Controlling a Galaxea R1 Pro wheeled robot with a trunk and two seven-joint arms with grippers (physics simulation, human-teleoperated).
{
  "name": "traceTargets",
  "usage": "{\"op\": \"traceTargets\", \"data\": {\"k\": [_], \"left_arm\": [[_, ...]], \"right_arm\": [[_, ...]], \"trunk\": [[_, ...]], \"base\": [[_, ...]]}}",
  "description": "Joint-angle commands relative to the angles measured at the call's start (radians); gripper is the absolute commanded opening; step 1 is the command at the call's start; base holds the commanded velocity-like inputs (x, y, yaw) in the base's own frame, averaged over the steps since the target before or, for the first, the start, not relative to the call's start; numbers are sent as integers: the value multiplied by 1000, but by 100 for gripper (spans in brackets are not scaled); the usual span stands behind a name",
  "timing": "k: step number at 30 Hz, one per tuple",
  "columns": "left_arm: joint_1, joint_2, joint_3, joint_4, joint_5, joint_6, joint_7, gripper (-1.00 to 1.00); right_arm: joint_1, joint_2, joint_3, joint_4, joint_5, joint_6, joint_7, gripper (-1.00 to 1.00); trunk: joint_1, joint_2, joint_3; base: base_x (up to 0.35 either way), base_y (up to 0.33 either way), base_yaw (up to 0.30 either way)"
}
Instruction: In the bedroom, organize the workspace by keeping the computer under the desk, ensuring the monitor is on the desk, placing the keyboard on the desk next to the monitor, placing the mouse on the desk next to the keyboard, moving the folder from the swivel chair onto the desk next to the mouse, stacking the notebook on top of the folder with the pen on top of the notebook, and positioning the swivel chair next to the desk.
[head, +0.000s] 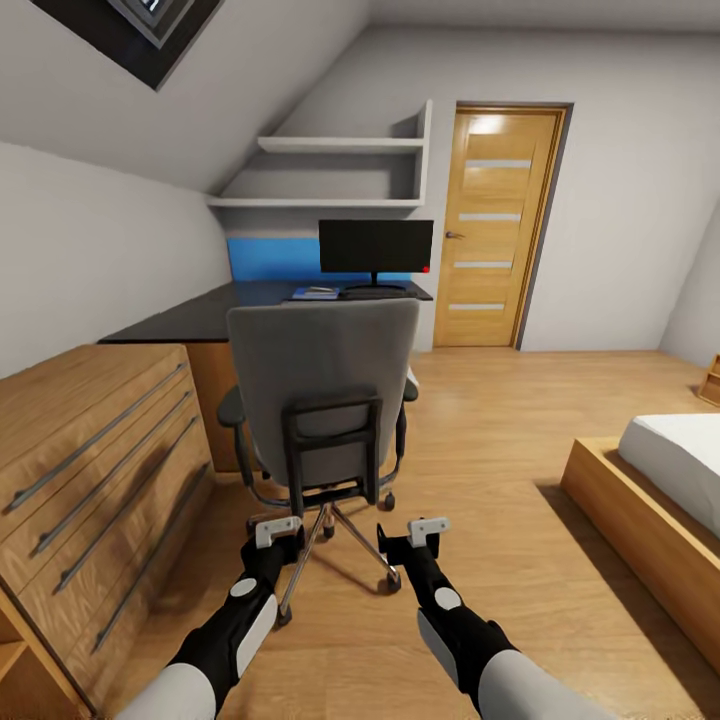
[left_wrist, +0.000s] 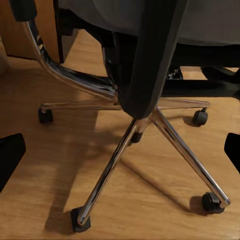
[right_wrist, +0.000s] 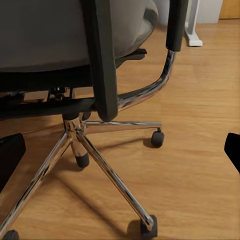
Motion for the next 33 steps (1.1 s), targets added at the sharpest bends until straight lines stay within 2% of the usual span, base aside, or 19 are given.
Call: {"op": "traceTargets", "data": {"k": [1,7,19,25,33], "left_arm": [[-1,2,-8,-7,11,-2,20,100],[-1,4,-6,-28,11,-1,40,100],[-1,5,-7,-26,12,-5,34,100],[-1,8,-6,-23,12,-6,32,100],[-1,24,-6,-22,12,-6,30,100]], "right_arm": [[-1,0,7,-5,-7,2,-8,100],[-1,0,5,-14,-8,3,-3,100],[-1,0,3,-13,-10,-34,-6,100],[-1,-1,2,-14,-8,-40,-6,100],[0,-19,4,-15,-8,-43,-3,100]], "trunk": [[4,-8,-4],[27,-50,-23],[73,-134,-61],[75,-135,-84],[79,-137,-115]], "base": [[0,0,0],[0,0,0],[0,0,0],[0,0,0],[0,0,0]]}}
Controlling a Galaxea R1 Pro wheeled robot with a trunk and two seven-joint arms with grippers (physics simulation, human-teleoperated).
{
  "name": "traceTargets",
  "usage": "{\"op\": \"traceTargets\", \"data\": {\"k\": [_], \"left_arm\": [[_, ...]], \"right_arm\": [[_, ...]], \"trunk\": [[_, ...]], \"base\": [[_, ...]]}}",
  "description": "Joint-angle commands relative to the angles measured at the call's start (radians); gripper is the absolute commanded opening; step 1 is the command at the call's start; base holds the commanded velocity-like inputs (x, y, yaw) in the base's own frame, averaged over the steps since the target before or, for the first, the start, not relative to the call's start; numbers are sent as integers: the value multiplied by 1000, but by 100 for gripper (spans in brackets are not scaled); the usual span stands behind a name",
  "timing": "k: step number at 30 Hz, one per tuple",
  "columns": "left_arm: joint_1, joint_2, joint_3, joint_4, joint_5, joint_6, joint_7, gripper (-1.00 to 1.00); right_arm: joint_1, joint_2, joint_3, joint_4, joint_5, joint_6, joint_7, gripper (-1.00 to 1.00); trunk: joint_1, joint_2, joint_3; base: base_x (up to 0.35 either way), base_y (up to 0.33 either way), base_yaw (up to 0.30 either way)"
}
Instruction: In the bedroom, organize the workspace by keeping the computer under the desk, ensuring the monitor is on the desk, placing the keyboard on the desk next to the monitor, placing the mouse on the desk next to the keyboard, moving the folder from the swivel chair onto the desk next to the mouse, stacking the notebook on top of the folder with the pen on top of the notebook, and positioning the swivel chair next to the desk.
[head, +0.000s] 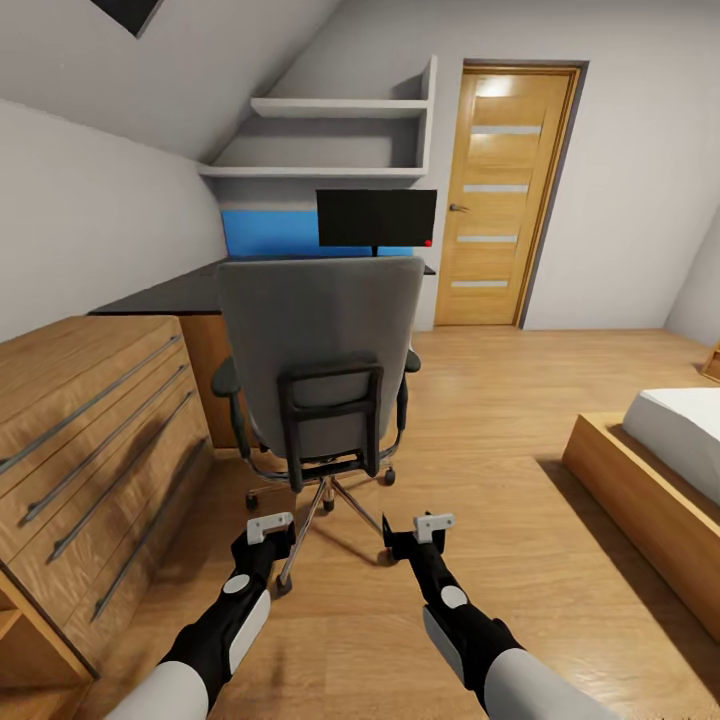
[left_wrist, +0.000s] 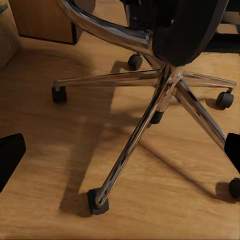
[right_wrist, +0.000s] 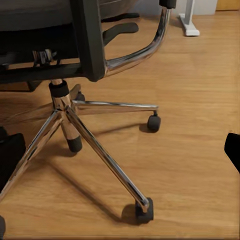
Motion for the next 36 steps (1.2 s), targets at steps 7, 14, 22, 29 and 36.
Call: {"op": "traceTargets", "data": {"k": [7,14,22,29,36], "left_arm": [[-1,3,-9,0,10,-5,8,100],[-1,4,-9,9,10,-3,7,100],[-1,3,-9,15,9,-3,6,100],[-1,2,-10,16,9,-3,6,100],[-1,3,-10,17,9,-3,6,100]], "right_arm": [[-1,-2,9,4,-12,-52,-11,100],[-1,-2,9,7,-12,-78,-12,100],[-1,-2,9,8,-9,-80,-13,100],[-1,-1,9,8,-9,-80,-13,100],[-1,0,10,14,-8,-79,-13,100]], "trunk": [[0,0,-1],[0,0,-1],[0,0,-1],[0,0,-1],[0,0,-1]], "base": [[0,0,0],[1,0,0],[182,0,0],[56,0,0],[70,-47,0]]}}
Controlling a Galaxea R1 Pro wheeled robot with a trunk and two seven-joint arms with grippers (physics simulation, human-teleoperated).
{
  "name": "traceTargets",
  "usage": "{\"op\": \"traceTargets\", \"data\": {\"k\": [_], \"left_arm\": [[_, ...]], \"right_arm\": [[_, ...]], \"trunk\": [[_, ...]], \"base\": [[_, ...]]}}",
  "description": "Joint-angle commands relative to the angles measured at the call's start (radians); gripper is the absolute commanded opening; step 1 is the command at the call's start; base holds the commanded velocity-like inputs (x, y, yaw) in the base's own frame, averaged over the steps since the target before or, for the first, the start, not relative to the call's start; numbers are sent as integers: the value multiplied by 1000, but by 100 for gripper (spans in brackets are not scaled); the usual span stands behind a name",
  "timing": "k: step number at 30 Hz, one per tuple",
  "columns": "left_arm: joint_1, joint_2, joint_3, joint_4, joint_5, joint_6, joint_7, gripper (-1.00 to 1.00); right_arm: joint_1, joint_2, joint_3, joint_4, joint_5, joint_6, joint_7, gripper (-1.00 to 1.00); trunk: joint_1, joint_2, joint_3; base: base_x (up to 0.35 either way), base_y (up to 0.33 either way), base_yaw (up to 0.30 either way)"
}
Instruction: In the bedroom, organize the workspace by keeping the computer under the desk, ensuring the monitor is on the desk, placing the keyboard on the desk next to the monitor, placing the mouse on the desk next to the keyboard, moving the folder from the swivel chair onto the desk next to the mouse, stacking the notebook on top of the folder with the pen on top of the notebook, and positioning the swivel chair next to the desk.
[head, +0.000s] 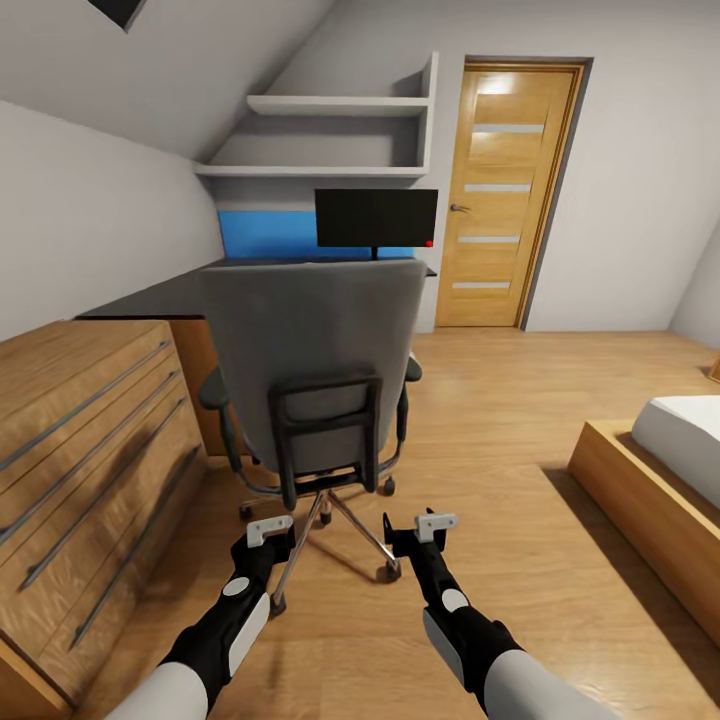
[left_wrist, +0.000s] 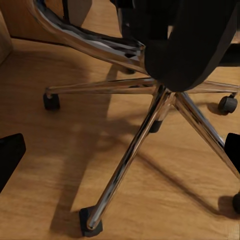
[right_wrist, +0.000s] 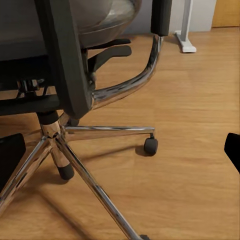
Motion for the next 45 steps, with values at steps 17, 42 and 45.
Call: {"op": "traceTargets", "data": {"k": [17,42,45], "left_arm": [[-1,0,-8,9,9,-6,7,100],[-1,-1,-8,19,9,-24,8,100],[-1,-1,-8,19,9,-24,8,100]], "right_arm": [[-1,6,55,33,0,3,65,100],[-1,18,57,24,-15,8,-45,100],[-3,18,58,22,-12,34,-54,100]], "trunk": [[0,0,-1],[0,0,-1],[0,0,-1]], "base": [[22,-5,0],[48,7,0],[0,0,0]]}}
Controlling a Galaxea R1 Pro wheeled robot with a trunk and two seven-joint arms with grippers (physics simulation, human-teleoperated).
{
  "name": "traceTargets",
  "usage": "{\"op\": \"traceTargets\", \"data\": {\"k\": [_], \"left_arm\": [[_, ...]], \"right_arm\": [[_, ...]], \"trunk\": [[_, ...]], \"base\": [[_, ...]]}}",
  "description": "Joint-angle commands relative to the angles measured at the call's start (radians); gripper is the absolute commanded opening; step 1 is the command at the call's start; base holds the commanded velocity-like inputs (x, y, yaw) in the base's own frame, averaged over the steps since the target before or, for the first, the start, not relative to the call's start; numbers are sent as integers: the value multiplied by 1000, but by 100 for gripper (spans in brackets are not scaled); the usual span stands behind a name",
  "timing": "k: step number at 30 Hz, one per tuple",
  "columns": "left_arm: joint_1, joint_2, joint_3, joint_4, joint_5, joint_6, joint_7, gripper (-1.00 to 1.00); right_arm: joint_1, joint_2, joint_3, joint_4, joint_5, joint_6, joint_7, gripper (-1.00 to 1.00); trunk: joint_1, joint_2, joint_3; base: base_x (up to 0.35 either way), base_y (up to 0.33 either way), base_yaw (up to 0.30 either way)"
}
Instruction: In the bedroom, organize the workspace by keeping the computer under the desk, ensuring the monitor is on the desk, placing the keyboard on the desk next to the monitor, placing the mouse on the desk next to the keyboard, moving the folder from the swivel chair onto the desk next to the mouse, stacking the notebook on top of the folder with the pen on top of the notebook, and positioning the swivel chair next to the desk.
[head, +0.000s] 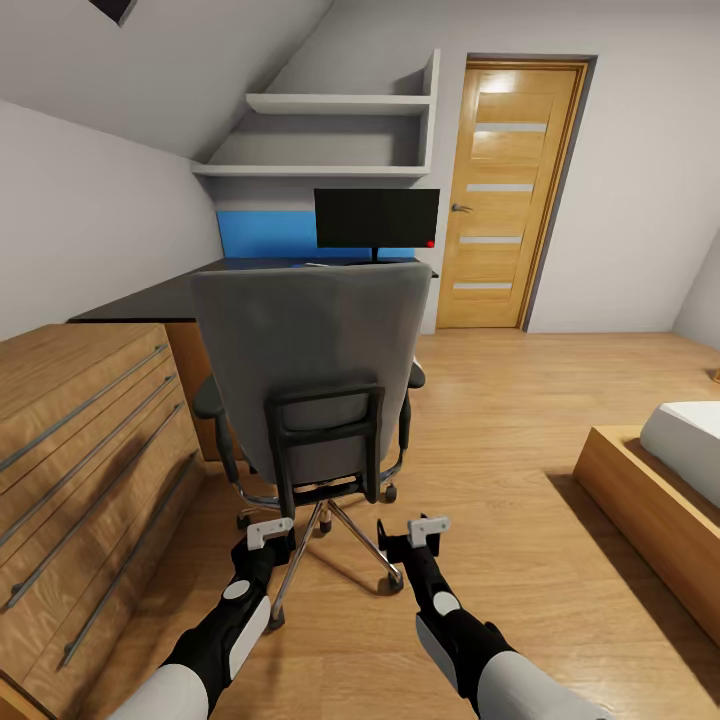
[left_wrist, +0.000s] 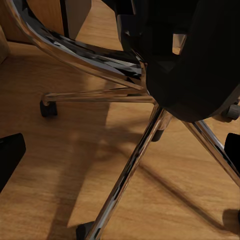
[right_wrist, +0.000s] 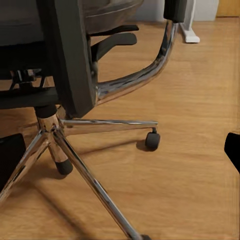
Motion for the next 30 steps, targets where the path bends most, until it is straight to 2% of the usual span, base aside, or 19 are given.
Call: {"op": "traceTargets", "data": {"k": [1,6,11,21,30], "left_arm": [[-1,1,-8,1,10,-4,8,100],[-1,1,-8,1,10,-4,8,100],[-1,2,-8,2,10,-5,8,100],[-1,3,-8,2,10,-5,8,100],[-1,3,-8,3,12,-6,8,100]], "right_arm": [[-3,0,7,1,-7,5,-7,100],[-54,0,6,-1,-7,63,-9,100],[-87,0,6,2,-7,83,6,100],[-93,0,7,7,-6,83,110,100],[-93,0,25,8,-2,80,127,100]], "trunk": [[0,0,-1],[0,0,-1],[0,0,-1],[0,0,-1],[0,0,-1]], "base": [[0,0,0],[0,0,0],[0,0,0],[0,0,0],[22,9,0]]}}
